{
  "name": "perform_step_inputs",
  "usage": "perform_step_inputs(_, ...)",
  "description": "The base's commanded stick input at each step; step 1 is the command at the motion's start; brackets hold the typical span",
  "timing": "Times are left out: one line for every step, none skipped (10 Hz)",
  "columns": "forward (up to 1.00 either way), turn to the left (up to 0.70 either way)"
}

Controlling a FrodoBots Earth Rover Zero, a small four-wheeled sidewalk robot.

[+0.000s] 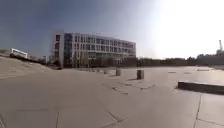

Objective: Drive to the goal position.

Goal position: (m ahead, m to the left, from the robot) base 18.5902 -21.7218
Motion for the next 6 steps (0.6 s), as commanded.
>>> perform_step_inputs(0.70, 0.00)
perform_step_inputs(0.70, 0.00)
perform_step_inputs(0.70, 0.00)
perform_step_inputs(0.70, -0.08)
perform_step_inputs(0.70, -0.31)
perform_step_inputs(0.70, -0.35)
